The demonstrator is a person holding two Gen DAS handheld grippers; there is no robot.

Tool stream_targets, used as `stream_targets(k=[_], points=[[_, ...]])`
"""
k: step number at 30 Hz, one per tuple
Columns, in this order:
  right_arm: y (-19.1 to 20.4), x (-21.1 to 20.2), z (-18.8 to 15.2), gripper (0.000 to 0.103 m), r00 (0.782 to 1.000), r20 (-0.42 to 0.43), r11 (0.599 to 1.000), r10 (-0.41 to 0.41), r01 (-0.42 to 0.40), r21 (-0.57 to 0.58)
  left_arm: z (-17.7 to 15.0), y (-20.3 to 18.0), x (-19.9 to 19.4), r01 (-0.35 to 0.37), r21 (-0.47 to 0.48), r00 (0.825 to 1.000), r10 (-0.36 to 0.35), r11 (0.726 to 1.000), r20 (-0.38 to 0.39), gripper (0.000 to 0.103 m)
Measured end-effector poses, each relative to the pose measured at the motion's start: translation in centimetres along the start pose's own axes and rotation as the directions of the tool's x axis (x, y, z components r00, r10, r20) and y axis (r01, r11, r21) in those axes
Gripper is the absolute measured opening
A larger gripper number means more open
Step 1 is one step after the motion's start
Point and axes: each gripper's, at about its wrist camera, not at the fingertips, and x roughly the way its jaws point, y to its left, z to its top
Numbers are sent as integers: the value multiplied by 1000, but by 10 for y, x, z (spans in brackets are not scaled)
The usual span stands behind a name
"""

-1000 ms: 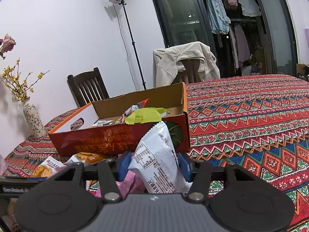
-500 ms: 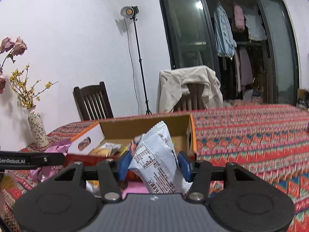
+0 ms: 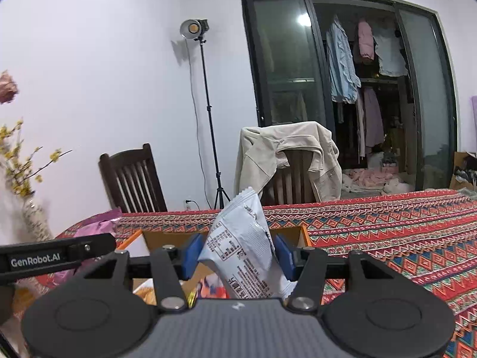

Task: Organize snacks
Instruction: 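Carry the white and pink packets over the box with both grippers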

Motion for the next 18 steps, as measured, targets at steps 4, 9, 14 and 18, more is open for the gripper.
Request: stream_targets(k=[4,9,14,18], points=[[0,32,1,53,999,-6,999,-36,36,27,-6,6,28,-93,-12,994,93,996,56,64],[-1,55,-16,53,999,-22,999,-35,35,19,-18,6,50,-119,44,992,117,992,43,64],[1,65,-21,53,999,-40,1000,-19,19,3,-27,2,59,-124,74,992,123,989,18,64],[-5,75,-31,63,996,-81,999,-31,31,-9,-35,4,47,-145,69,988,139,987,73,84]])
